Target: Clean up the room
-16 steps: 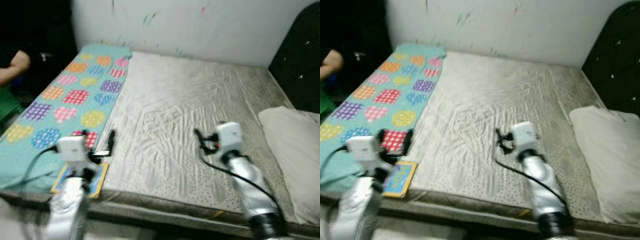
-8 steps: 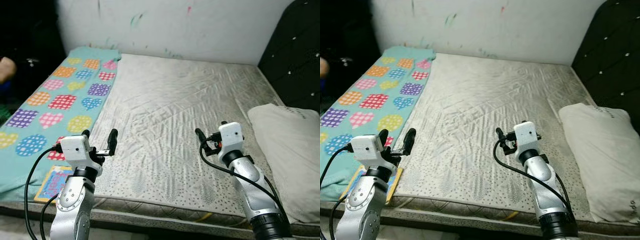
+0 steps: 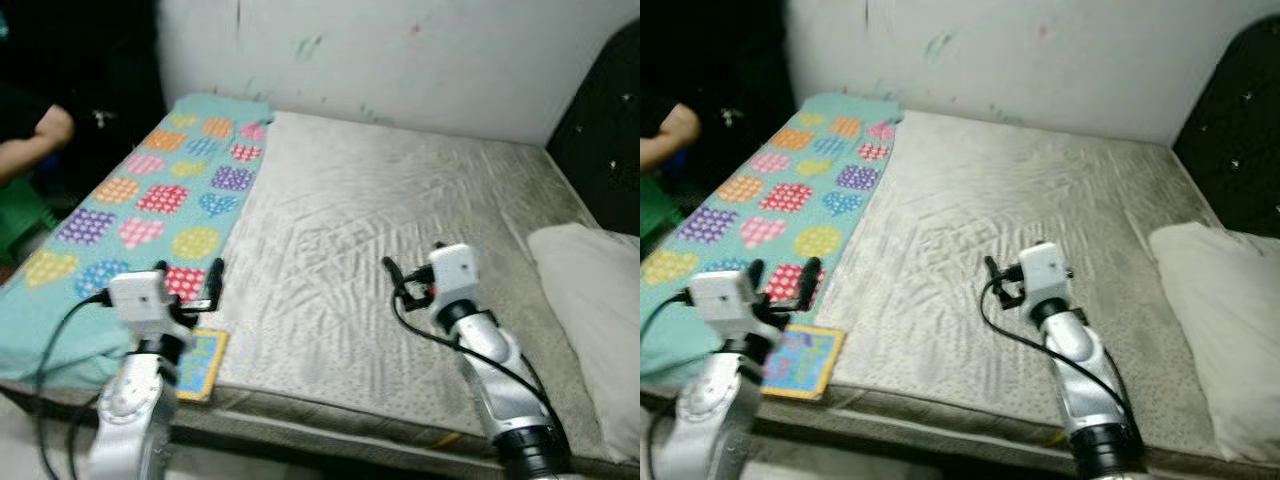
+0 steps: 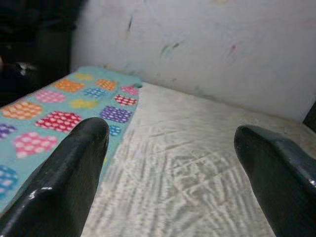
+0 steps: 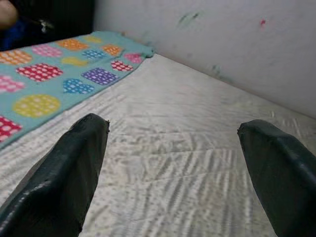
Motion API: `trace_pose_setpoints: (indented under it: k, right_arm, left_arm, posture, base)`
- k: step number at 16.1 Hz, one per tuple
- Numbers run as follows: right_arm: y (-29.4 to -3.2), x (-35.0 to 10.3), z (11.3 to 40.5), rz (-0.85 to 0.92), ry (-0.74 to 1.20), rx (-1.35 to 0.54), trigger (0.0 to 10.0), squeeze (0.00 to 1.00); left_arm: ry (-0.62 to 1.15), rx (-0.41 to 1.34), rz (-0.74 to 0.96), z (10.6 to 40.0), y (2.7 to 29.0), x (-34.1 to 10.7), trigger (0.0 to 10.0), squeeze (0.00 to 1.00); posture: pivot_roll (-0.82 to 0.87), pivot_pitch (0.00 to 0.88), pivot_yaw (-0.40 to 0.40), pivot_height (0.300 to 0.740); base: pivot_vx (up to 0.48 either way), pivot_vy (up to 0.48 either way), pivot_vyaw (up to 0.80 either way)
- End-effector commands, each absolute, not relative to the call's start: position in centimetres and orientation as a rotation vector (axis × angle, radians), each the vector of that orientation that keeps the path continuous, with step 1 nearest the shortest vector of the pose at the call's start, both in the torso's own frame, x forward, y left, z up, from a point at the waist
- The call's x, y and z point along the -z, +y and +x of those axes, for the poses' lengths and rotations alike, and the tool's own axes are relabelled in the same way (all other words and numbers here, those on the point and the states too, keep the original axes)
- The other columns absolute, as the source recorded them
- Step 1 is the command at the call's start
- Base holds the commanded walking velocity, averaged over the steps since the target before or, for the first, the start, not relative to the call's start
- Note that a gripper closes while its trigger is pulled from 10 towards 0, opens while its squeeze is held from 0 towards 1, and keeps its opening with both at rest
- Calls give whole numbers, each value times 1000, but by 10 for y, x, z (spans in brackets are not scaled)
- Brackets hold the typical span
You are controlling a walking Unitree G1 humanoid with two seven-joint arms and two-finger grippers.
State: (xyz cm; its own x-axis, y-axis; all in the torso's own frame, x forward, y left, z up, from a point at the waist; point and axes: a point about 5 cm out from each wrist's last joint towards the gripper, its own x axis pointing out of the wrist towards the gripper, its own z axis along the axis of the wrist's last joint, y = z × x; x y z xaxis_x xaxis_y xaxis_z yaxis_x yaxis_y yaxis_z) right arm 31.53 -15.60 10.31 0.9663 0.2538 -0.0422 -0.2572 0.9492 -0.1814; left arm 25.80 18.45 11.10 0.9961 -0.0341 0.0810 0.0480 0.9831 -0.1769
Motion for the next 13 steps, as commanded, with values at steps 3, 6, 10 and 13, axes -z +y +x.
trace_pose_setpoints:
  k: [3, 6, 10, 13]
  right_arm:
    - [-165, -105, 315, -210, 15, -244, 10000, 0]
    - [-164, -105, 315, -203, 17, -242, 10000, 0]
    - [-165, -104, 315, -198, 20, -240, 10000, 0]
    - [-166, -104, 315, -198, 23, -240, 10000, 0]
  left_arm:
    - [-71, 67, -194, 259, 175, -110, 10000, 0]
    - [-72, 66, -195, 259, 175, -110, 10000, 0]
    - [-72, 64, -196, 260, 174, -110, 10000, 0]
    - [-93, 77, -191, 259, 173, -113, 10000, 0]
  posture:
    - [-44, 0, -57, 740]
    - [-44, 0, -57, 740]
    - [-45, 0, -60, 740]
    - [-45, 0, -60, 740]
  base:
    - [0, 480, 198]
    - [0, 480, 0]
    - [0, 480, 0]
    - [0, 160, 0]
